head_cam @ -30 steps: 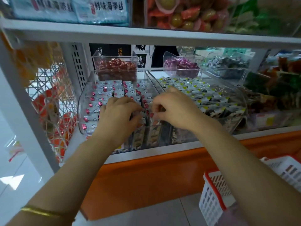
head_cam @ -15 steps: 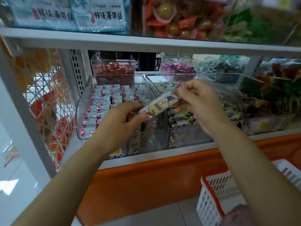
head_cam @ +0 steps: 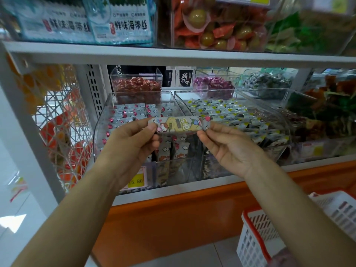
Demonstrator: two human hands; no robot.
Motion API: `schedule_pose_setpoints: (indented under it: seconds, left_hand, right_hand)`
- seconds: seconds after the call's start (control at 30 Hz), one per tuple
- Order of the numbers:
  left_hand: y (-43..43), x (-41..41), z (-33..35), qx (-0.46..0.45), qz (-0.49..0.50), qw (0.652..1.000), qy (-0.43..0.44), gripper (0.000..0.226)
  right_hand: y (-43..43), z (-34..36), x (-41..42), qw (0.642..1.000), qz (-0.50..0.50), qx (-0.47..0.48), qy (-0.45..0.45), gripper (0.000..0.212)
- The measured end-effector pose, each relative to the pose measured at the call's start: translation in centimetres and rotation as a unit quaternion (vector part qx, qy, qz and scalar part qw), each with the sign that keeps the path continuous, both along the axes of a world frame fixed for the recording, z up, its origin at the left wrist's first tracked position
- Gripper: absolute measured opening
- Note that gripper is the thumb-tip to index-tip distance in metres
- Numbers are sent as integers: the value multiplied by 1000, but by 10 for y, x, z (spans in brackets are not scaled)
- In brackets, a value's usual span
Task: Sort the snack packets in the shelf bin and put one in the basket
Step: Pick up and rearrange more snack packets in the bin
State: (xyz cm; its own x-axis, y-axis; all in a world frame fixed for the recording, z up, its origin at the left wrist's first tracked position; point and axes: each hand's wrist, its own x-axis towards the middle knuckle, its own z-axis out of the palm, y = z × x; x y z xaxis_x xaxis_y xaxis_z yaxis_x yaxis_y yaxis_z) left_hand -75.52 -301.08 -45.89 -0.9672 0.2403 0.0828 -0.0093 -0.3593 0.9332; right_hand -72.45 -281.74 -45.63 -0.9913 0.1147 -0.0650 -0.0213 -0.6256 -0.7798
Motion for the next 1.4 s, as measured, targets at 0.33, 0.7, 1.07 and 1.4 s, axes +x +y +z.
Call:
schedule_pose_setpoints:
  seconds: [0.33,0.7,1.07,1.4]
  left_hand:
    - [1,4,1,-28,-25,999,7,10]
    - [0,5,-2,-133,-7,988,80,27]
    - [9,15,3,-205,18,973,109,3]
    - [6,9,2,-178,56,981,59,21]
  right_hand:
    - [-5,-7,-1,964,-90,239,79,7]
    - [-10,-7,3,933,-81,324,137,14]
    - [-15,-8,5,836,-191,488,166,18]
    - [-20,-10,6,826,-167,502,195,18]
